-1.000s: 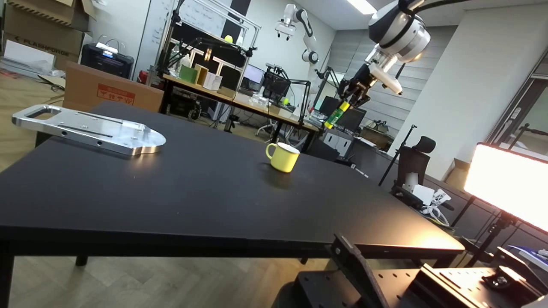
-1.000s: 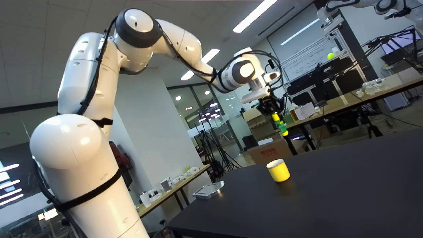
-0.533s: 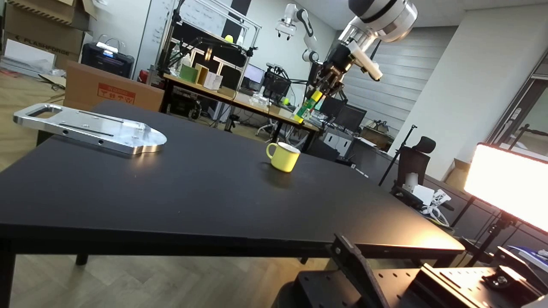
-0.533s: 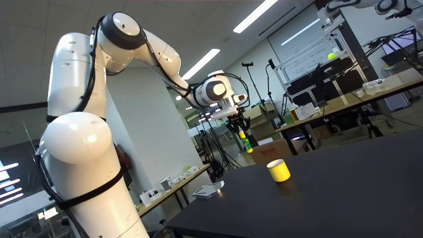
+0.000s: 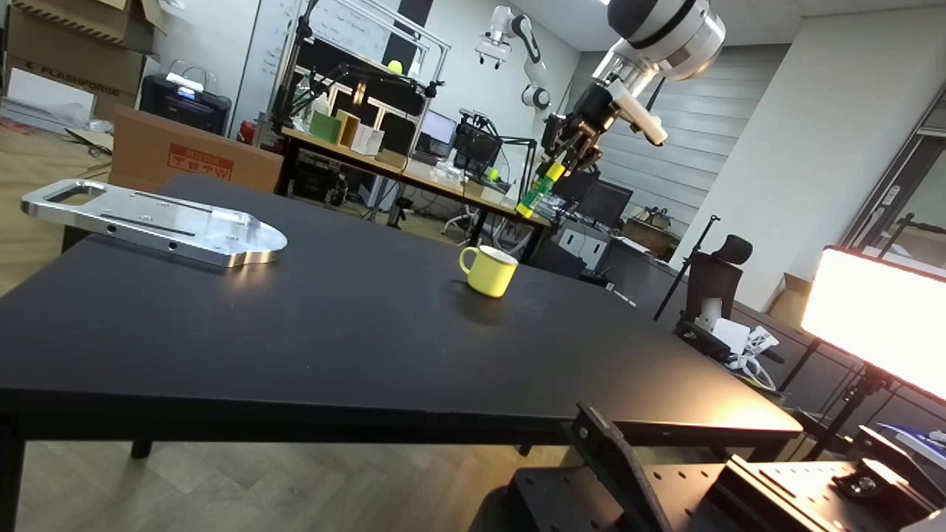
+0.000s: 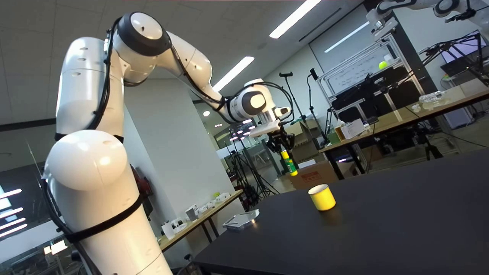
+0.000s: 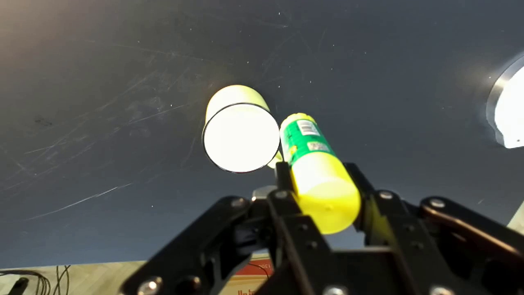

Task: Put the glue stick inside the yellow mug

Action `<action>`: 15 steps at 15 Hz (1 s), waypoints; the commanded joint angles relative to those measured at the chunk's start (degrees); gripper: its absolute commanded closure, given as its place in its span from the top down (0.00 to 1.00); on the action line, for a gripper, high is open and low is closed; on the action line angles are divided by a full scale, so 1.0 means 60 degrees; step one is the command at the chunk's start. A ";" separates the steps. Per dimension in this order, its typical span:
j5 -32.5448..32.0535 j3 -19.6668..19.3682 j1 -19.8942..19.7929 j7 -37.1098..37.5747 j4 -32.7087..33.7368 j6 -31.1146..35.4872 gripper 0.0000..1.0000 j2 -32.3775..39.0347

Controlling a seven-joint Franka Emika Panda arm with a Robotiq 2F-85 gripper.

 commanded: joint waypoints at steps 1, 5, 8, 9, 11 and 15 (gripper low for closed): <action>-0.0325 -0.0232 -0.0011 0.0018 0.0769 -0.0247 0.09 0.0588; -0.0922 -0.0484 -0.0025 -0.0035 0.1836 -0.0247 0.09 0.1550; -0.0997 -0.0369 -0.0092 -0.0137 0.2517 -0.0168 0.09 0.2278; -0.1055 -0.0367 -0.0061 -0.0065 0.2720 -0.0261 0.09 0.2478; -0.1153 -0.0340 0.0026 -0.0036 0.3006 -0.0214 0.09 0.2872; -0.1349 -0.0335 0.0169 0.0030 0.3453 -0.0242 0.09 0.3579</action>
